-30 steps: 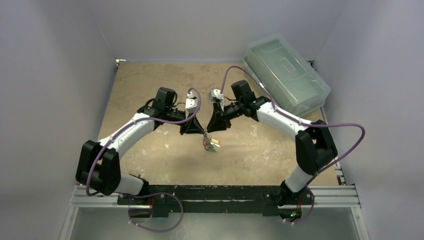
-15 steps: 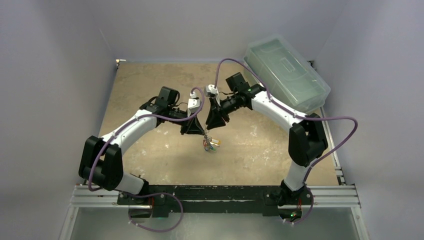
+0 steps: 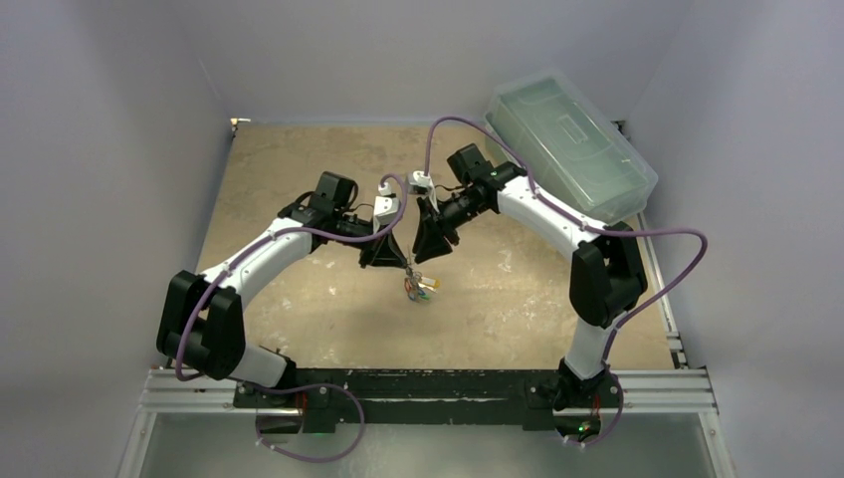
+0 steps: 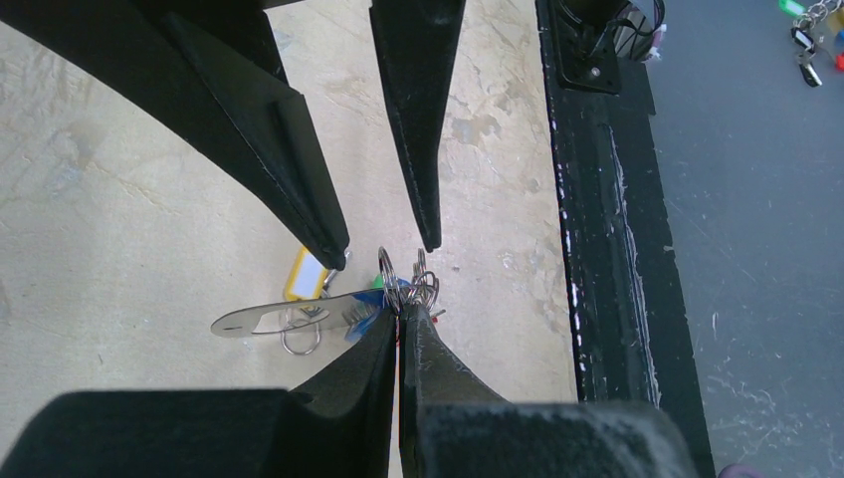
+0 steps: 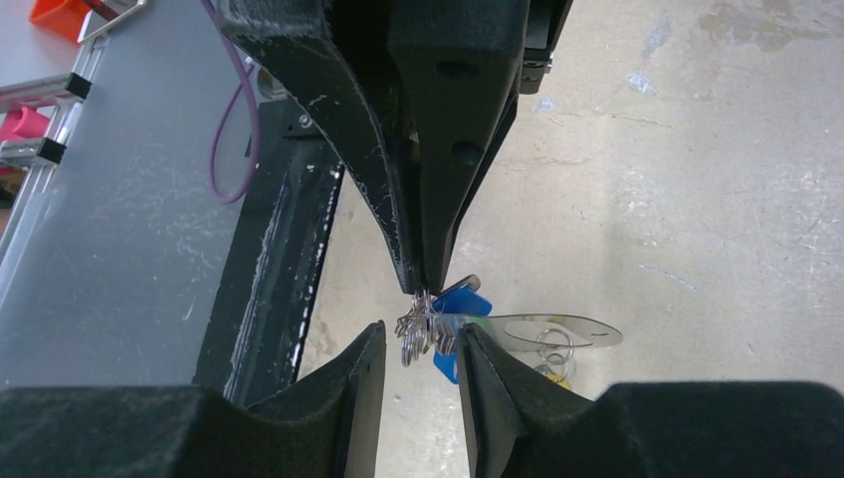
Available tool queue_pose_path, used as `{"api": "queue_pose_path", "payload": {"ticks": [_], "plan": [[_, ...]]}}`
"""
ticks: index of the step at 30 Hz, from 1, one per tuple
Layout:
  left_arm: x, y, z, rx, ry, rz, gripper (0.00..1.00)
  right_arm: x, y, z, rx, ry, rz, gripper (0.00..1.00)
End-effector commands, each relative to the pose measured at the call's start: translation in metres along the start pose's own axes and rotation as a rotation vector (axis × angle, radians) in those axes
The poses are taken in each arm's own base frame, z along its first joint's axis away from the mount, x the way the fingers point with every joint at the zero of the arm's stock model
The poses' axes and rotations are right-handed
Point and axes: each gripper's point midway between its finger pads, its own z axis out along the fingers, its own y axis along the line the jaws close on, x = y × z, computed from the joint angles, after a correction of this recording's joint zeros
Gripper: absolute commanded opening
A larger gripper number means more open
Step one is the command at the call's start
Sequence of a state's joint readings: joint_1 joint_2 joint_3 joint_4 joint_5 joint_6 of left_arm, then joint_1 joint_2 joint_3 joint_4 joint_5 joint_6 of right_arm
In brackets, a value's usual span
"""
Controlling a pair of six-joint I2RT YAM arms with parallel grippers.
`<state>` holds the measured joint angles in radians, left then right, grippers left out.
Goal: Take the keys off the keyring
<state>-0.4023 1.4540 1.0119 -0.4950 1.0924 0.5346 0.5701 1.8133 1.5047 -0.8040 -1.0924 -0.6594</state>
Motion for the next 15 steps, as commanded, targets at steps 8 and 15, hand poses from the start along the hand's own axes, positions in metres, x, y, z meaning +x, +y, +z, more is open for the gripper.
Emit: {"api": "queue_pose_path", "payload": {"ticks": [8,15], "plan": [[-0.019,0.0026,0.0012,0.003,-0.032,0.055,0.0,-0.0135,-0.0033,0.001,0.012,-0.021,-0.011,0.35],[-0.019,0.0036,0.0024,0.001,-0.033,0.053,0.0,-0.0097,-0.0044,0.0039,0.018,-0.01,-0.005,0.33]]}}
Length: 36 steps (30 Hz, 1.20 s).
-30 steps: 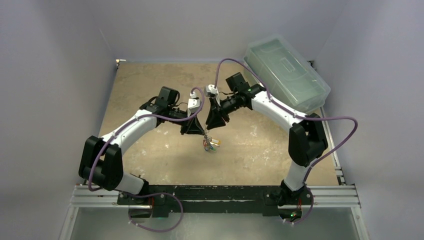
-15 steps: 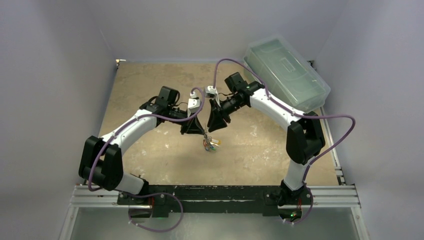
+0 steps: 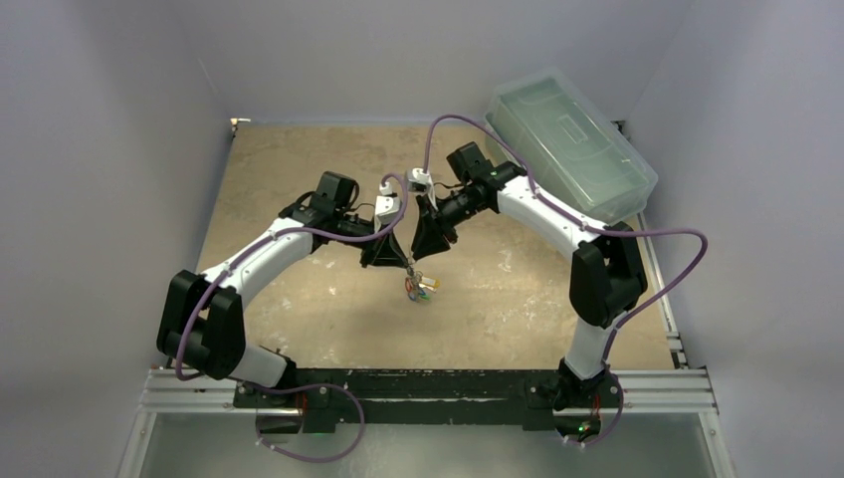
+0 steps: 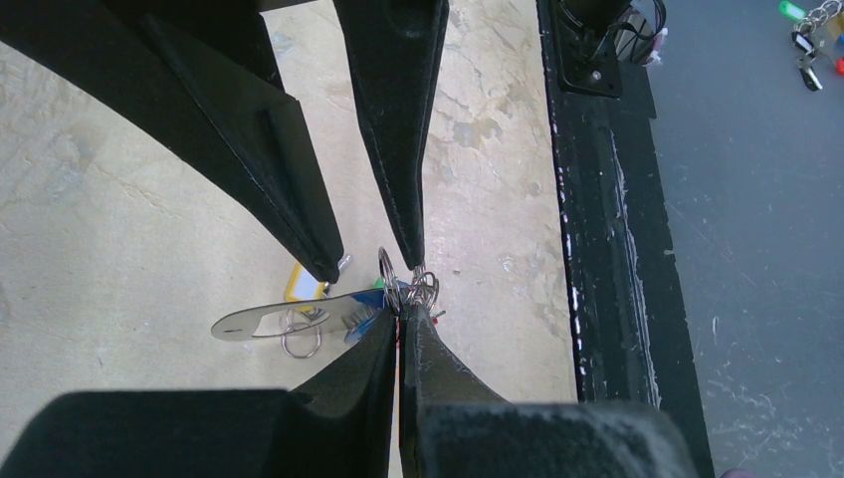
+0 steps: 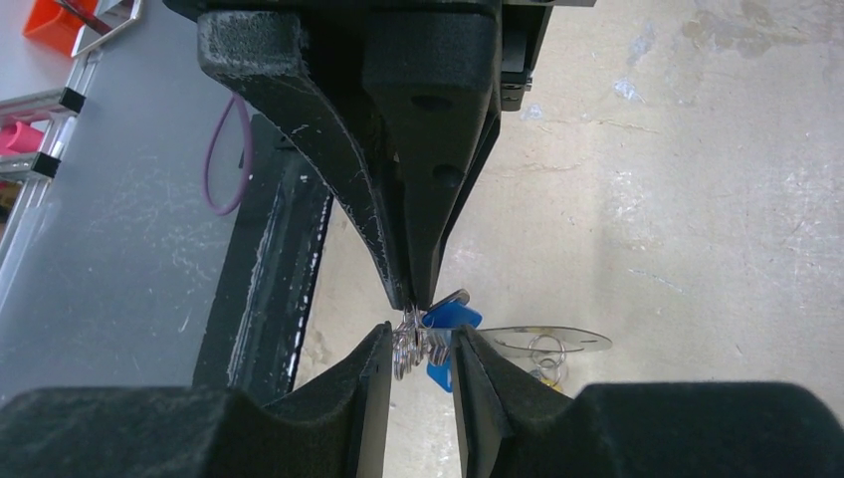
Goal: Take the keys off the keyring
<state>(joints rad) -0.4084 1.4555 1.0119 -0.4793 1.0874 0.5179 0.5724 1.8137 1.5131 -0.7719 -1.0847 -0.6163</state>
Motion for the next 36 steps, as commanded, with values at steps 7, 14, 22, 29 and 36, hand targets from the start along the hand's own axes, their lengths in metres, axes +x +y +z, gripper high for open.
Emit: {"api": "queue_pose_path", "payload": {"ticks": [7,14,22,29,36], "plan": [[-0.019,0.004,0.001,0.001,-0.033,0.057,0.0,0.0,-0.002,0.008,0.01,0.024,-0.016,0.33],[-0.017,0.004,0.001,-0.001,-0.027,0.053,0.0,0.0,-0.001,0.01,-0.002,0.018,-0.022,0.06],[-0.014,0.007,-0.003,-0.02,-0.008,0.051,0.16,-0.006,0.0,0.008,0.04,-0.053,-0.059,0.0],[-0.025,0.017,-0.033,-0.066,-0.094,0.074,0.27,-0.02,0.007,0.0,0.043,-0.153,-0.091,0.0],[-0.024,0.009,-0.033,-0.048,-0.125,0.106,0.36,-0.022,0.008,0.001,0.026,-0.202,-0.096,0.0]]}}
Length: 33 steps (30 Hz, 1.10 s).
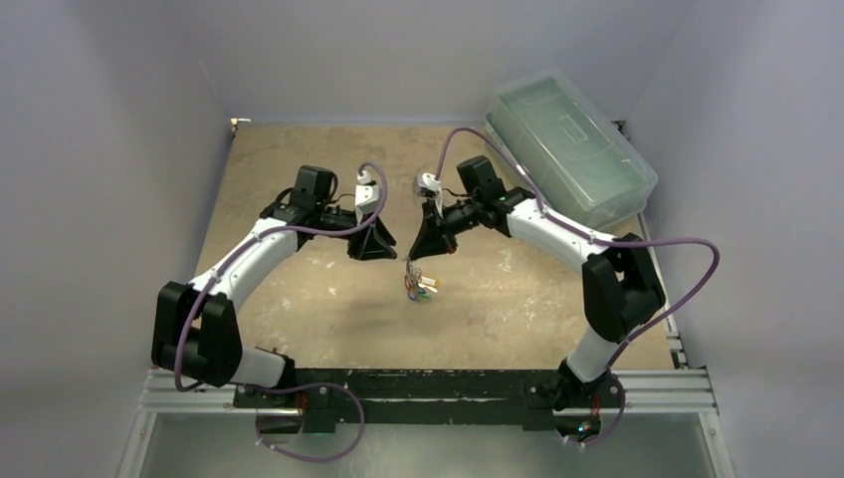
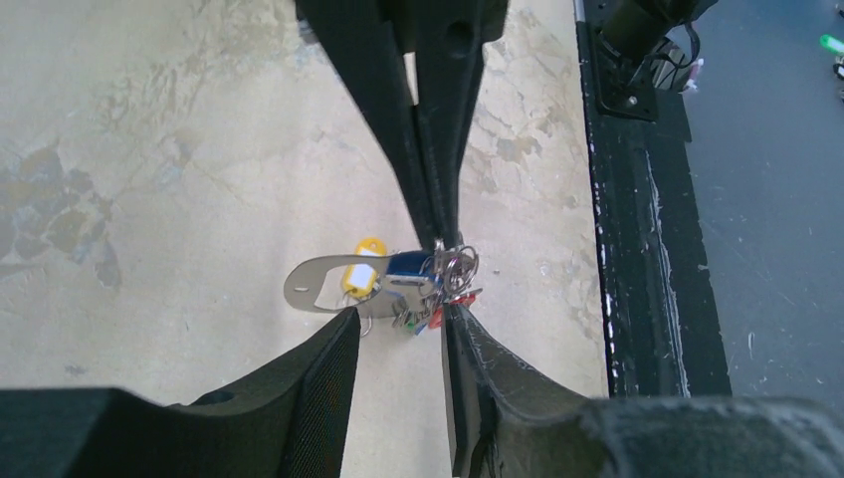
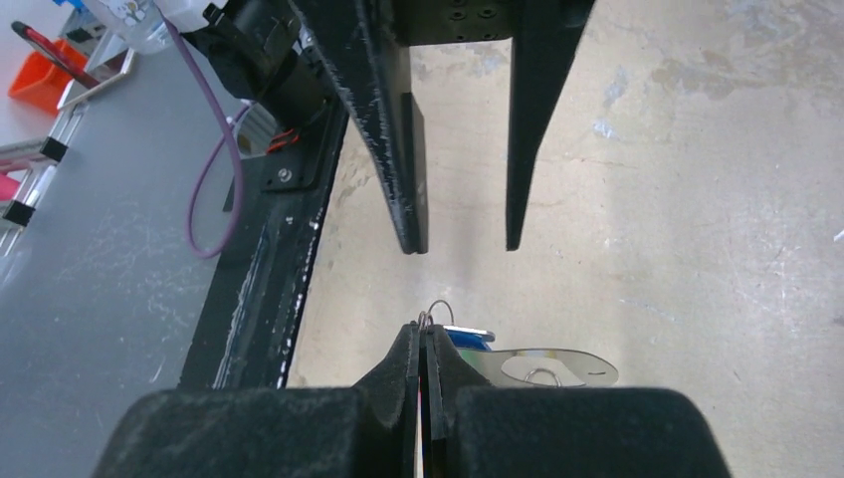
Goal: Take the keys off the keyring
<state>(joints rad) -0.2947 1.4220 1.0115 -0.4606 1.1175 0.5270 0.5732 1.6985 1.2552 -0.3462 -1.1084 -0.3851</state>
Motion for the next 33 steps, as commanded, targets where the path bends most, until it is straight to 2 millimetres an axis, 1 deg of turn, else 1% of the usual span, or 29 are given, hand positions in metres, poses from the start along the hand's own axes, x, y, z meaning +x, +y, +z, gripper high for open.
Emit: {"api": "queue_pose_path", "payload": {"ticks": [1,6,11,16,19,23,28,33], "plan": [[-0.013,-0.012,-0.001,0.044,-0.067,0.086,0.36,-0.026,0.008,-0.004,-0.023,-0.086,-0.078,0.0],[-0.01,-0.011,0.004,0.036,-0.072,0.103,0.37,-0.026,0.01,-0.003,-0.036,-0.104,-0.085,0.0],[-0.005,-0.012,0.011,0.045,-0.068,0.113,0.33,-0.023,0.011,-0.002,-0.049,-0.11,-0.083,0.0],[-0.003,-0.012,0.015,0.052,-0.068,0.118,0.23,-0.022,0.01,-0.002,-0.05,-0.11,-0.082,0.0],[0.001,-0.013,0.017,0.061,-0.061,0.116,0.2,-0.022,0.011,-0.001,-0.054,-0.11,-0.084,0.0],[0.008,-0.015,0.018,0.078,-0.05,0.121,0.1,-0.022,0.01,-0.002,-0.053,-0.112,-0.084,0.0],[0.018,-0.018,0.021,0.1,-0.031,0.116,0.11,-0.021,0.01,-0.003,-0.055,-0.113,-0.078,0.0],[0.02,-0.018,0.022,0.103,-0.029,0.124,0.11,-0.02,0.01,-0.003,-0.059,-0.114,-0.077,0.0]]}}
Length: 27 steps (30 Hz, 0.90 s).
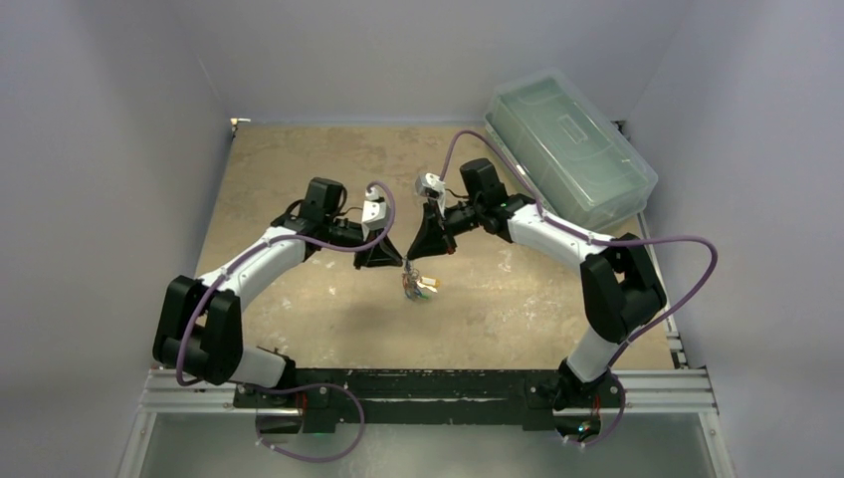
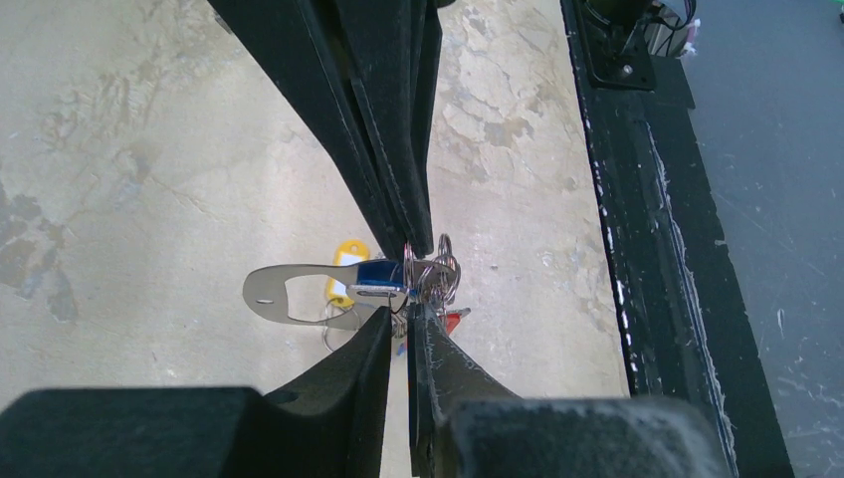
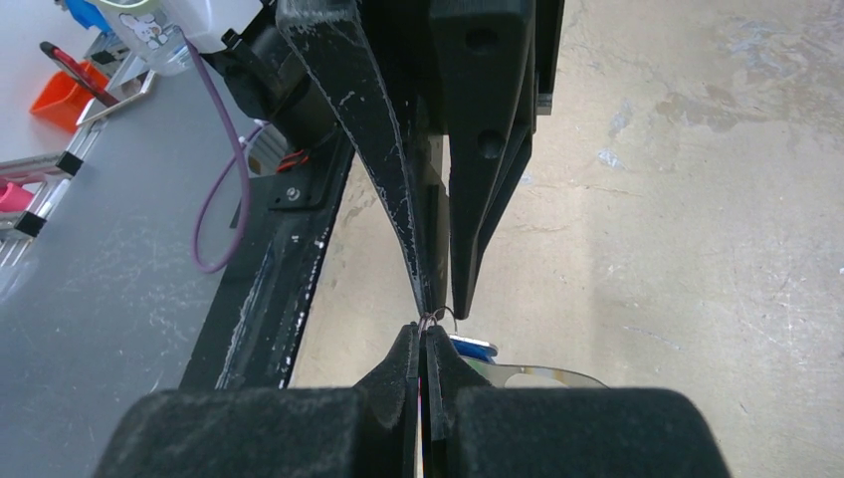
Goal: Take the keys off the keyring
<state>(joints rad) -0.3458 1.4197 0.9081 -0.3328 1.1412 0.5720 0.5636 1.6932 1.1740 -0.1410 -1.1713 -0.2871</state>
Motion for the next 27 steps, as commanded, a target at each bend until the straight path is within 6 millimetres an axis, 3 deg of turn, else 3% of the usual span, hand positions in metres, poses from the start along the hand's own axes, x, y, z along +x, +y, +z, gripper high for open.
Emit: {"api": "queue_pose_path", "payload": {"ticks": [1,7,20,27], "plan": [[0.001,-0.006,0.003,0.042,-0.019,0.042,0.1,-0.018,0.01,-0.005,-0.027,-0.039,-0.061,0.0],[0.0,-0.006,0.006,0.055,-0.029,0.041,0.0,-0.018,0.01,-0.005,-0.026,-0.04,-0.059,0.0],[0.012,-0.004,0.015,0.027,-0.011,0.009,0.0,-0.021,0.01,-0.005,-0.036,-0.074,-0.034,0.0],[0.013,-0.015,0.017,0.064,-0.009,0.005,0.0,-0.02,0.011,-0.006,-0.044,-0.074,-0.03,0.0]]}}
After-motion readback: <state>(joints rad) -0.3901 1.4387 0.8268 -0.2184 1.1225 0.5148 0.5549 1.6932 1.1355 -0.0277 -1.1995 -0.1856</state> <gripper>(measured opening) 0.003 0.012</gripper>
